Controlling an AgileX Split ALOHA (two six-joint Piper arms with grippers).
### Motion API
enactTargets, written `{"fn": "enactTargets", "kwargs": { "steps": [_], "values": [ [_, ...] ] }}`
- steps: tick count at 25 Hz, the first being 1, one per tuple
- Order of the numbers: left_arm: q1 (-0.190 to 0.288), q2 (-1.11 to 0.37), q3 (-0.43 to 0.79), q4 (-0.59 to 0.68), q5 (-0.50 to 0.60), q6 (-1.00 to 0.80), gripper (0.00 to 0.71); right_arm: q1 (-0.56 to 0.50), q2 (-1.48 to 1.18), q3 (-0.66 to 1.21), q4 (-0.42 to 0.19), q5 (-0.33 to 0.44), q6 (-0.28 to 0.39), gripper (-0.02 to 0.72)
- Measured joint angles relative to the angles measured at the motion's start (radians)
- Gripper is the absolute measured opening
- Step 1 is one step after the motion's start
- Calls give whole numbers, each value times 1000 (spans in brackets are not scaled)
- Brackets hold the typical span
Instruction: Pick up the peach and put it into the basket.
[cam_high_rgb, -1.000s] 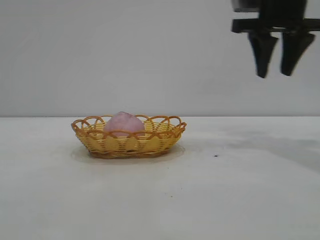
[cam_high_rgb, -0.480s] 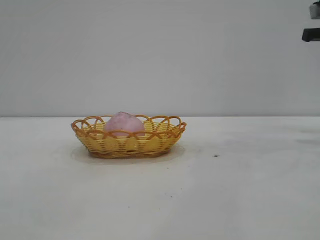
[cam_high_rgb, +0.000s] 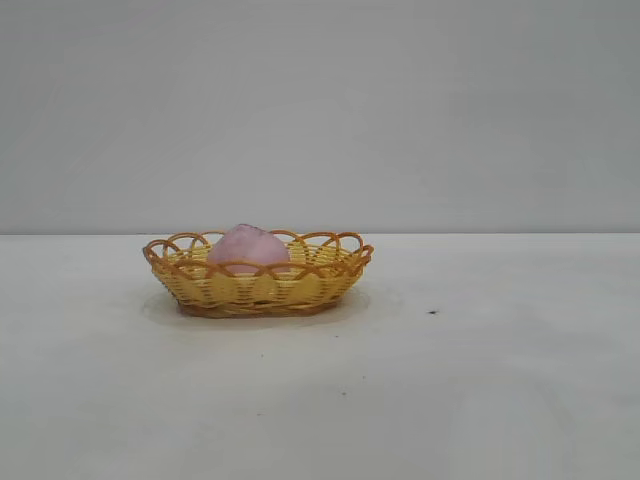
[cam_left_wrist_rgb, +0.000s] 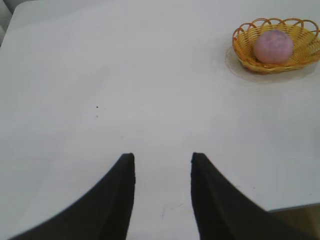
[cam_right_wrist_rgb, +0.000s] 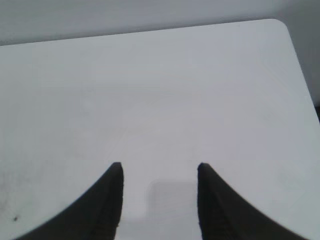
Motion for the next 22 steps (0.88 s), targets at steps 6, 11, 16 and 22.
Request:
{"fn": "enactTargets", "kwargs": {
  "steps": [6, 11, 16, 22],
  "values": [
    [0, 0, 0, 0, 0, 0, 262, 0, -448, 115, 15, 236, -15, 325],
    [0, 0, 0, 0, 0, 0, 262, 0, -624, 144, 19, 308, -42, 325],
    [0, 0, 0, 0, 0, 0, 262, 0, -640, 168, 35, 258, -52, 325],
    [0, 0, 2, 0, 0, 0, 262, 0, -688, 184, 96, 236, -126, 325]
  ]
}}
